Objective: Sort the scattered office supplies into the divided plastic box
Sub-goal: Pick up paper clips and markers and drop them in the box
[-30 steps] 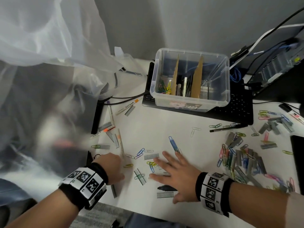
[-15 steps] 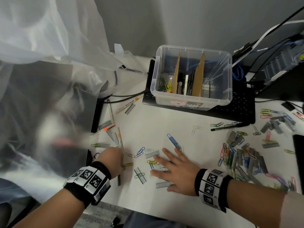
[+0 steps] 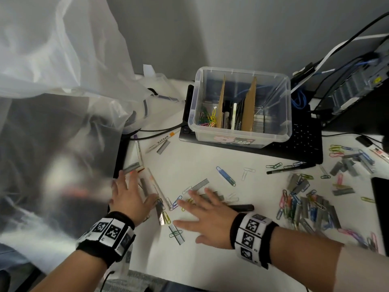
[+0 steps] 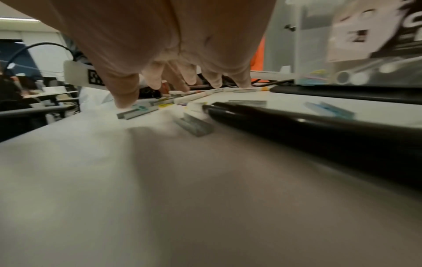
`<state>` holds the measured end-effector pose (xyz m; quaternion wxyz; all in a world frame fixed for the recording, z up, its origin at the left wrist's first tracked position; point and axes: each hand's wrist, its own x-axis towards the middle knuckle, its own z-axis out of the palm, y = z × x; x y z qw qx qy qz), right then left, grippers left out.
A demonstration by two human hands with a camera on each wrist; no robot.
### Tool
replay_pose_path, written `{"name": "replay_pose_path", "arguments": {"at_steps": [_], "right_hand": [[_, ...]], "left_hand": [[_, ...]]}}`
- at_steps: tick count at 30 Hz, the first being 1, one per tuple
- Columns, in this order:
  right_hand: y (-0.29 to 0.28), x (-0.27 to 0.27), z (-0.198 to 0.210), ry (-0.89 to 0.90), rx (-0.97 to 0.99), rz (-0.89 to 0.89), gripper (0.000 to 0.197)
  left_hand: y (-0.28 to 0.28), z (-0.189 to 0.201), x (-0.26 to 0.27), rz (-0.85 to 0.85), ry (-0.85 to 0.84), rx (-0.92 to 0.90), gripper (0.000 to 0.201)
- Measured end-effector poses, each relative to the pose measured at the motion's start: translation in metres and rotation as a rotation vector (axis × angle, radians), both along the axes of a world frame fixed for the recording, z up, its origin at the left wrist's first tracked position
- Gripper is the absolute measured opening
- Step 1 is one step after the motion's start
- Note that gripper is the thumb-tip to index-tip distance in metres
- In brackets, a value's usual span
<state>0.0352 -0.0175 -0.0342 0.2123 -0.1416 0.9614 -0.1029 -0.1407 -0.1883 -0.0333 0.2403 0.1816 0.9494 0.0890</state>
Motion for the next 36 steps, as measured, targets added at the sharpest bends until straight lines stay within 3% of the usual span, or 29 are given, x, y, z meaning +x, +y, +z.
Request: {"name": "replay_pose_path", "arguments": {"at_steps": [4,11,15,18,23,26,32,36], "right_hand": [[-0.018,-0.01,-0.006,-0.036,0.044,0.144,0.057],[0.007,-0.008,-0.003,-0.076,0.107,0.047,0.056],[0.027,0.008,0.002,-0.066,0.15,-0.093,0.072],[0.045,0.028,0.008,-0.072,0.109,-0.192,0.097],[0.075,0.066,0.014,-0.181,0.157,-0.254,0.124],[0.079,0.078,0.006,-0.171,0.15,-0.331,0.127],[0.083,0.082,0.01,-0.107,0.103,-0.473,0.112],[0.085,0.108,0.01,-0.126,0.135,-0.437,0.125]], "left_hand": [[0.006,-0.009,-0.002,0.002,-0.002,-0.059,0.087],[0.017,-0.021,0.012,-0.164,0.007,0.03,0.077],[0.032,-0.014,0.027,-0.236,-0.029,0.099,0.082],[0.041,-0.002,0.038,-0.284,-0.047,0.005,0.084],[0.06,0.015,0.052,-0.501,-0.02,-0.035,0.089],[0.073,0.015,0.061,-0.648,-0.012,-0.068,0.094],[0.112,0.015,0.072,-0.82,-0.055,-0.046,0.09],[0.136,0.01,0.077,-0.917,-0.096,-0.05,0.088]]}}
